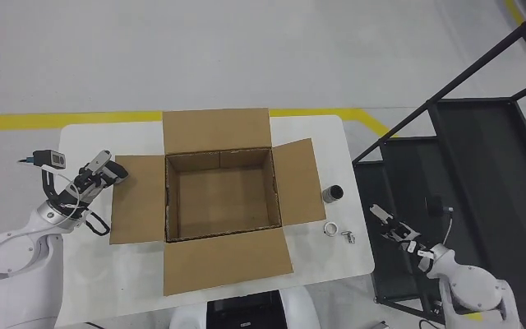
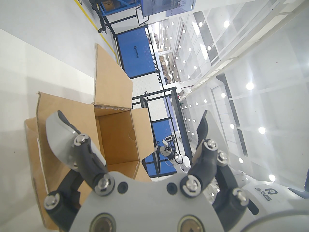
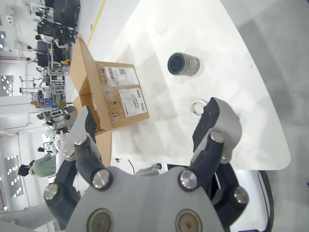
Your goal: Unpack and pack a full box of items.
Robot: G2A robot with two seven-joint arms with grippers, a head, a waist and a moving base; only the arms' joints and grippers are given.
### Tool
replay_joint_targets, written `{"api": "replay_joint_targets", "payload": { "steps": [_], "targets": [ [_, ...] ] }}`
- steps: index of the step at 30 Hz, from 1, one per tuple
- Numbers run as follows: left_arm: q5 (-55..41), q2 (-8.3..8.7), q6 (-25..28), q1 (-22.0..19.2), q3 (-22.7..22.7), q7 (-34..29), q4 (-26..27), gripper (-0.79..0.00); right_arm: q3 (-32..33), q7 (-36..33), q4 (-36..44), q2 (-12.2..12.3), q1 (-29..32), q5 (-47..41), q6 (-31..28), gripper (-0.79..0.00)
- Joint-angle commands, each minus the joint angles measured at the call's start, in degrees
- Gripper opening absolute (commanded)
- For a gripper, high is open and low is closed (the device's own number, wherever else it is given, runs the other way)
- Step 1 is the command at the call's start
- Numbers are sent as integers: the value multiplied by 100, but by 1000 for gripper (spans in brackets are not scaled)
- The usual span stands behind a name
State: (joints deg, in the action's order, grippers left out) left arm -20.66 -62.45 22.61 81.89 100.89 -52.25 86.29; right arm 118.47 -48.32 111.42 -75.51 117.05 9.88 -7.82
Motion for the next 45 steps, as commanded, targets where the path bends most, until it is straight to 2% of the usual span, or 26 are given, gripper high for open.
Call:
{"api": "replay_joint_targets", "payload": {
  "steps": [1, 11, 25, 27, 28, 29, 38, 45],
  "targets": [
    [0, 0, 0, 0, 0, 0, 0, 0, -273, 30, -149, 11, -37, 489, 19, 0],
    [0, 0, 0, 0, 0, 0, 0, 0, -1076, 34, -1017, 89, -373, 1923, 191, 0],
    [0, 0, 0, 0, 0, 0, 0, 0, -1462, 92, -1820, 159, -920, 2228, 646, 0],
    [0, 0, 0, 0, 0, 0, 0, 0, -1484, 87, -1868, 170, -949, 2243, 697, -160],
    [0, 0, 0, 0, 0, 0, 0, 0, -1496, 85, -1892, 177, -965, 2269, 711, -345],
    [0, 0, 0, 0, 0, 0, 0, 0, -1509, 88, -1918, 182, -980, 2278, 718, -409],
    [0, 0, 0, 0, 0, 0, 0, 0, -1576, 38, -2040, 235, -1072, 2316, 769, -560],
    [0, 0, 0, 0, 0, 0, 0, 0, -1615, 96, -2118, 274, -1118, 2371, 795, -499]
  ]
}}
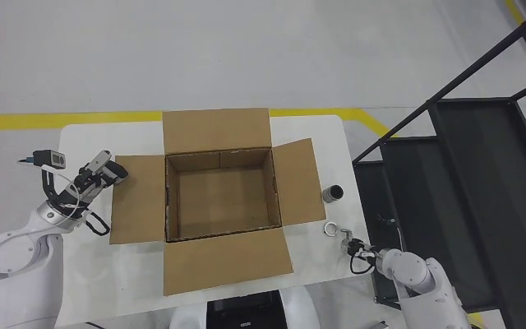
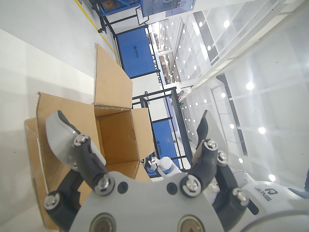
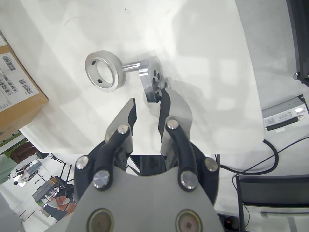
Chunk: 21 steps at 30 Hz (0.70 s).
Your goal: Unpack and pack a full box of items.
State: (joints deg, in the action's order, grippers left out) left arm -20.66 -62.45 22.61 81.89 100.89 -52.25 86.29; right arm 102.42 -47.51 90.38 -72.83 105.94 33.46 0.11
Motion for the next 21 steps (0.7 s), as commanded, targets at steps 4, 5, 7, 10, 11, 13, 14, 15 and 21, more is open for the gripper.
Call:
{"api": "replay_joint_targets", "payload": {
  "steps": [4, 5, 7, 10, 11, 13, 14, 15, 21],
  "targets": [
    [0, 0, 0, 0, 0, 0, 0, 0, -44, 83, -40, 24, -32, 54, 16, -486],
    [0, 0, 0, 0, 0, 0, 0, 0, -58, 90, -39, 27, -40, 52, 13, -486],
    [0, 0, 0, 0, 0, 0, 0, 0, -86, 113, -37, 36, -52, 75, 10, -514],
    [0, 0, 0, 0, 0, 0, 0, 0, -126, 143, -24, 48, -64, 96, 12, -699],
    [0, 0, 0, 0, 0, 0, 0, 0, -143, 165, -21, 53, -65, 136, 8, -785],
    [0, 0, 0, 0, 0, 0, 0, 0, -166, 193, -34, 59, -68, 128, 12, -785],
    [0, 0, 0, 0, 0, 0, 0, 0, -172, 201, -37, 63, -69, 124, 14, -785],
    [0, 0, 0, 0, 0, 0, 0, 0, -177, 211, -34, 68, -68, 140, 19, -785],
    [0, 0, 0, 0, 0, 0, 0, 0, -10, 176, 215, 101, 33, -109, 41, -785]
  ]
}}
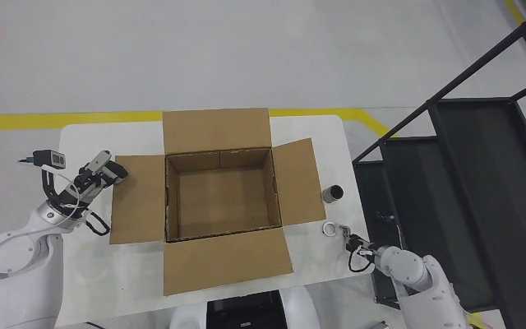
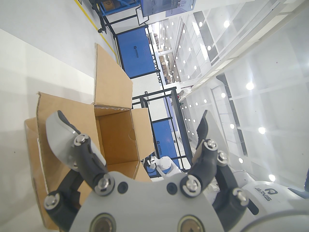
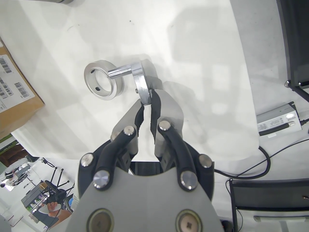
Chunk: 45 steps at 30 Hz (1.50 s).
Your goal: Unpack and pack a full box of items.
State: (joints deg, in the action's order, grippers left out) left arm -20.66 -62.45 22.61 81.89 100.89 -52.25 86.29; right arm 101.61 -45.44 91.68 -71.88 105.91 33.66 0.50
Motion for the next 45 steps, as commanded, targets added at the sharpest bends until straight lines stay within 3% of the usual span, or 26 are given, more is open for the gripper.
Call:
{"api": "replay_joint_targets", "payload": {
  "steps": [1, 12, 17, 22, 30, 45],
  "targets": [
    [0, 0, 0, 0, 0, 0, 0, 0, 154, -56, 178, 15, 79, -228, 1, -785],
    [0, 0, 0, 0, 0, 0, 0, 0, 1184, -530, 1387, 81, 573, -2179, -456, -785],
    [0, 0, 0, 0, 0, 0, 0, 0, 1298, -788, 1911, 99, 625, -3018, -900, -785],
    [0, 0, 0, 0, 0, 0, 0, 0, 1140, -912, 2442, 133, 502, -3164, -1272, -785],
    [0, 0, 0, 0, 0, 0, 0, 0, 111, -1120, 3068, 178, 87, -2714, -1570, -785],
    [0, 0, 0, 0, 0, 0, 0, 0, -2720, -1136, 2553, 124, -1770, -673, 530, -785]
  ]
}}
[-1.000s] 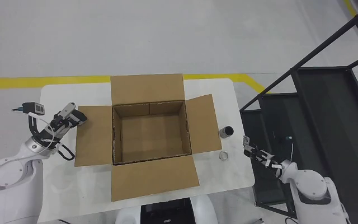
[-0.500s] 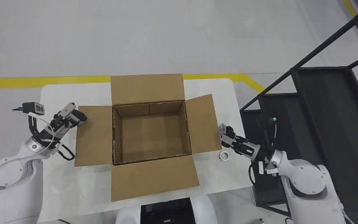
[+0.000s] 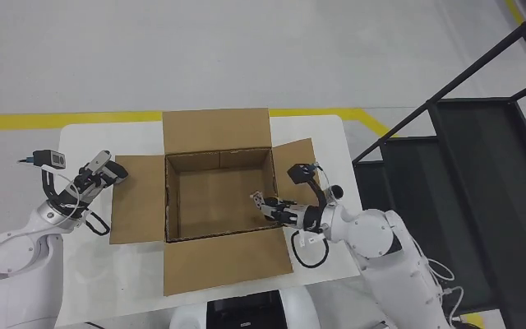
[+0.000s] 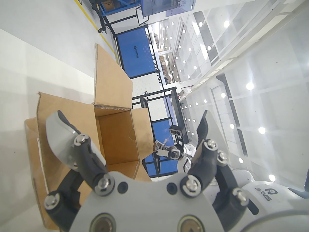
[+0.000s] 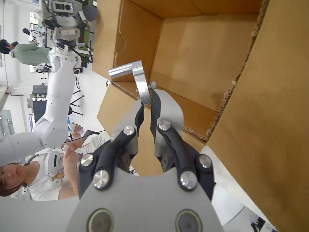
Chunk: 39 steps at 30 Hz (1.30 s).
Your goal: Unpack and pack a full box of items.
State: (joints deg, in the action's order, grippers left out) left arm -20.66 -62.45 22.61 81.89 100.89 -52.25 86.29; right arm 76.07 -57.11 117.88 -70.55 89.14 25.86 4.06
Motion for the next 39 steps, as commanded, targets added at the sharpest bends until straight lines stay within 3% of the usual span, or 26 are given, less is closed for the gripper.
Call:
{"api": "replay_joint_targets", "payload": {
  "steps": [1, 10, 11, 12, 17, 21, 27, 32, 39],
  "targets": [
    [0, 0, 0, 0, 0, 0, 0, 0, -284, 40, -124, -17, -164, 178, 295, -785],
    [0, 0, 0, 0, 0, 0, 0, 0, -924, 353, -661, -87, -616, 292, 904, -785],
    [0, 0, 0, 0, 0, 0, 0, 0, -966, 382, -699, -92, -637, 267, 921, -603],
    [0, 0, 0, 0, 0, 0, 0, 0, -1007, 430, -735, -96, -658, 270, 940, 0],
    [0, 0, 0, 0, 0, 0, 0, 0, -1067, 789, -766, -121, -655, -59, 899, 0],
    [0, 0, 0, 0, 0, 0, 0, 0, -658, 1075, -450, -83, -333, -661, 543, 0],
    [0, 0, 0, 0, 0, 0, 0, 0, 783, 1559, 295, 47, 794, -1830, -701, 0],
    [0, 0, 0, 0, 0, 0, 0, 0, 2054, 2138, 369, 120, 1819, -1982, -1587, 0],
    [0, 0, 0, 0, 0, 0, 0, 0, 2969, 3192, -316, 93, 2510, -2524, -1862, 0]
  ]
}}
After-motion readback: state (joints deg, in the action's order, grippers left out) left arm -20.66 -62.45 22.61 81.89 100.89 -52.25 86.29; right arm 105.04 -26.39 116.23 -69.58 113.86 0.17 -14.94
